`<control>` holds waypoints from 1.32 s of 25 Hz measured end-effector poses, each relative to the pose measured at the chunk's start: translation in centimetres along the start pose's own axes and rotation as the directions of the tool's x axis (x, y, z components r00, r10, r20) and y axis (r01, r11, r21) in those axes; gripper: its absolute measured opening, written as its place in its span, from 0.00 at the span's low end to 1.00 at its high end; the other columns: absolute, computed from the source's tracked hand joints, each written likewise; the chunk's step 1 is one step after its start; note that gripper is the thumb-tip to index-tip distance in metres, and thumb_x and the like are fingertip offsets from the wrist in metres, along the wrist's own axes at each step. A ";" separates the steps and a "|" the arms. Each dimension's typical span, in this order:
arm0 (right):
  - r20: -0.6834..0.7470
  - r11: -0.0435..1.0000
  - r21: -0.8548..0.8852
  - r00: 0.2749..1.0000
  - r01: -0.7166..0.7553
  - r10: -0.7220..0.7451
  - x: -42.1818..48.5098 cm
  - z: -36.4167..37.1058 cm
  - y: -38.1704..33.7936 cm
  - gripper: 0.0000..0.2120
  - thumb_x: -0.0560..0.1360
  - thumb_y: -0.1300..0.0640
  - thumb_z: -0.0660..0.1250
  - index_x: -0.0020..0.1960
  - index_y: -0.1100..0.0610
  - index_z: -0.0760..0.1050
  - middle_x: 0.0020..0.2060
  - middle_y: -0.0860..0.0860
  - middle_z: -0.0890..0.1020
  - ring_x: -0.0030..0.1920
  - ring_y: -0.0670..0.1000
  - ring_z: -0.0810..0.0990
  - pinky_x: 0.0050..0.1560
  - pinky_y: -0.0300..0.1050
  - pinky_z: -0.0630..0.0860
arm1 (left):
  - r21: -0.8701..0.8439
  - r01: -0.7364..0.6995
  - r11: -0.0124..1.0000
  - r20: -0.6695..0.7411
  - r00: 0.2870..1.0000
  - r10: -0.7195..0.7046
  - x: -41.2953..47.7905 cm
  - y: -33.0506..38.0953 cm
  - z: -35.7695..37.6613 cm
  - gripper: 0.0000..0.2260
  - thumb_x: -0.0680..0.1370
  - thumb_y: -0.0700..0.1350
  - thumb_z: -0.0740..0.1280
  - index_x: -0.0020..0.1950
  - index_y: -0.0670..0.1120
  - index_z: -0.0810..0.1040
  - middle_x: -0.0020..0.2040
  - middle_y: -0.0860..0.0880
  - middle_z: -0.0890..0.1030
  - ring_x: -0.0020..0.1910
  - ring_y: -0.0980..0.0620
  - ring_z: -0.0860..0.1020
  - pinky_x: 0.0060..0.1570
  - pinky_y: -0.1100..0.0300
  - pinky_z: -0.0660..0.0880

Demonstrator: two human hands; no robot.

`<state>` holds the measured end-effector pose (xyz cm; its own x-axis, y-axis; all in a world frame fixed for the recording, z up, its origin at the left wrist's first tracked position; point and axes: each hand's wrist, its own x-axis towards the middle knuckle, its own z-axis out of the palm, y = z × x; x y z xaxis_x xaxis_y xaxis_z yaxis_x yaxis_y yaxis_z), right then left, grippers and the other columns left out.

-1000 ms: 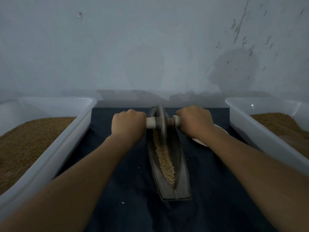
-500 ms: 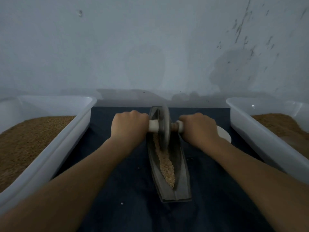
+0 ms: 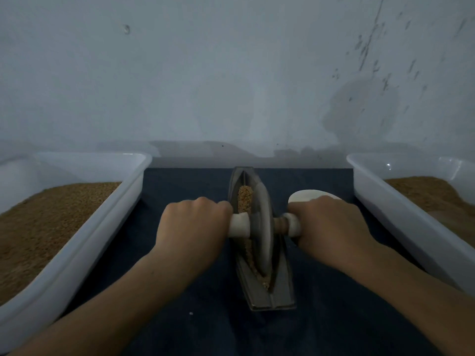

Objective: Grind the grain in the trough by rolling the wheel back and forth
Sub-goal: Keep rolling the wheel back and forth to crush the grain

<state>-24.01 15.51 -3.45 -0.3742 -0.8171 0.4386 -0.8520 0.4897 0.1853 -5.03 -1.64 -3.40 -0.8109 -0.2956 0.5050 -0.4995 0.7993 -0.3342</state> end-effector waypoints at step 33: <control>-0.061 0.998 -0.045 0.998 0.032 -0.035 -0.2 0.1 0.1 0.21 0.62 0.50 0.69 0.33 0.44 0.54 0.26 0.43 0.65 0.26 0.41 0.61 0.26 0.37 0.48 | -0.001 -0.020 1.000 -0.042 0.999 0.020 0.3 -0.1 -0.2 0.24 0.59 0.48 0.78 0.36 0.52 0.60 0.27 0.54 0.60 0.23 0.51 0.58 0.27 0.64 0.48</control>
<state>-24.01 15.69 -3.64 -0.3215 -0.8133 0.4849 -0.8463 0.4765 0.2382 -5.13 -1.72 -3.03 -0.8072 -0.2571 0.5314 -0.4827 0.8056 -0.3435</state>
